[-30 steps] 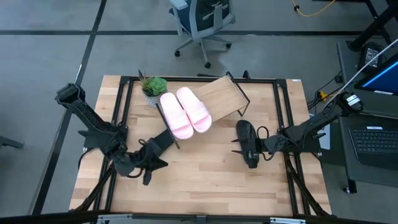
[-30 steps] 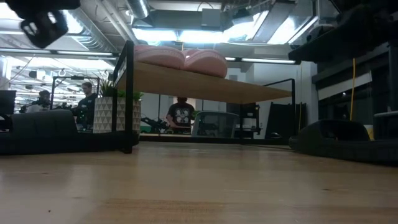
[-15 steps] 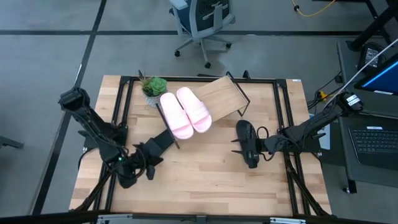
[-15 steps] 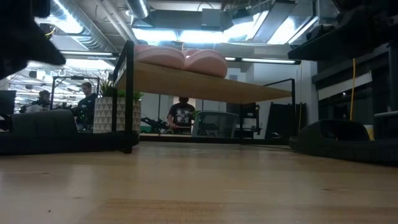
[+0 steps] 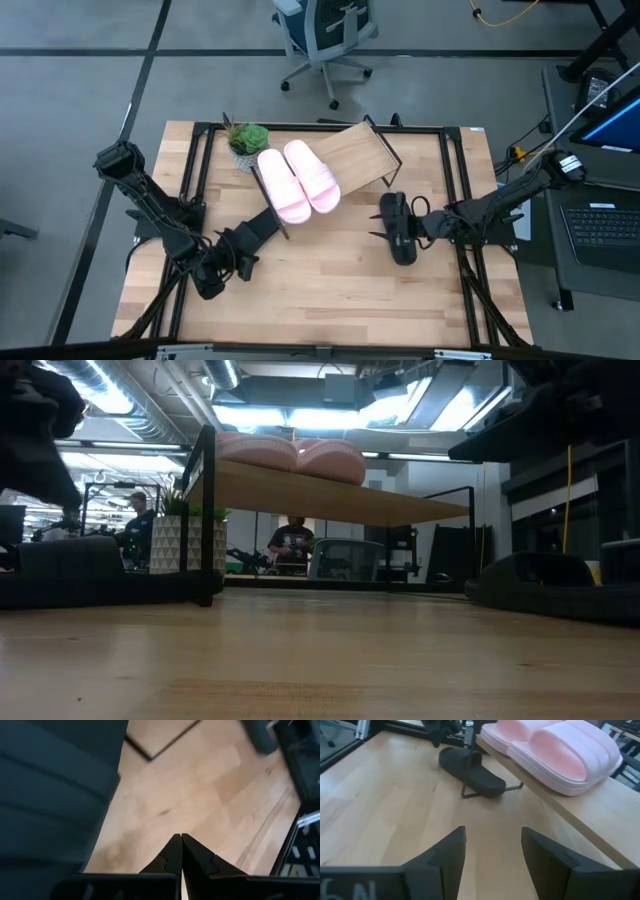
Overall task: Pick and place slides into the shelf
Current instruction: Put the left black slide on the shelf
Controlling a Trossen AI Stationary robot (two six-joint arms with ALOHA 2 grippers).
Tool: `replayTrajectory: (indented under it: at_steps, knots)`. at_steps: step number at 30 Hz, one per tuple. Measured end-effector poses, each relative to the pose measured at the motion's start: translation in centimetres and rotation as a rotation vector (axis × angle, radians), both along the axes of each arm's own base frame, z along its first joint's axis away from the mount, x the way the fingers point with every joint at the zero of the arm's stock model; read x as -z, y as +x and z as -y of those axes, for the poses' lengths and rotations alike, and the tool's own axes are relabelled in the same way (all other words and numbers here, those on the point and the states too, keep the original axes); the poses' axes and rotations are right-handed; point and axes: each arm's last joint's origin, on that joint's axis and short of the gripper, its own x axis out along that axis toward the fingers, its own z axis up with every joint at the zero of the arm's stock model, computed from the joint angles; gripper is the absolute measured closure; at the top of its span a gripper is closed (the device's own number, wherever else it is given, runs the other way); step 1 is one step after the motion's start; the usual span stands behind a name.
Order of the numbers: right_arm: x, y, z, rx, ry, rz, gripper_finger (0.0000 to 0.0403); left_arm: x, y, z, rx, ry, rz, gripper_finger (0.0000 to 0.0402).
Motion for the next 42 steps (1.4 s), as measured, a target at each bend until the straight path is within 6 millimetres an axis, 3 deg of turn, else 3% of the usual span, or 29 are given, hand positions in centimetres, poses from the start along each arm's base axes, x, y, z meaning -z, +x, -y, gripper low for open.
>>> replayTrajectory:
  at_steps: [13,29,42]
  knots:
    - [0.0,0.3,0.9,0.048,0.000,-0.002,0.0210,0.3,-0.2,0.3,0.097,-0.071,-0.116,0.0401]
    - [0.0,0.3,1.0,0.042,-0.021,-0.004,0.0210,0.9,-1.7,-0.1,-0.038,-0.130,-0.209,0.0401]
    - [0.0,0.3,1.0,0.040,-0.025,-0.005,0.0210,1.1,-2.1,0.1,0.050,-0.152,-0.323,0.0401]
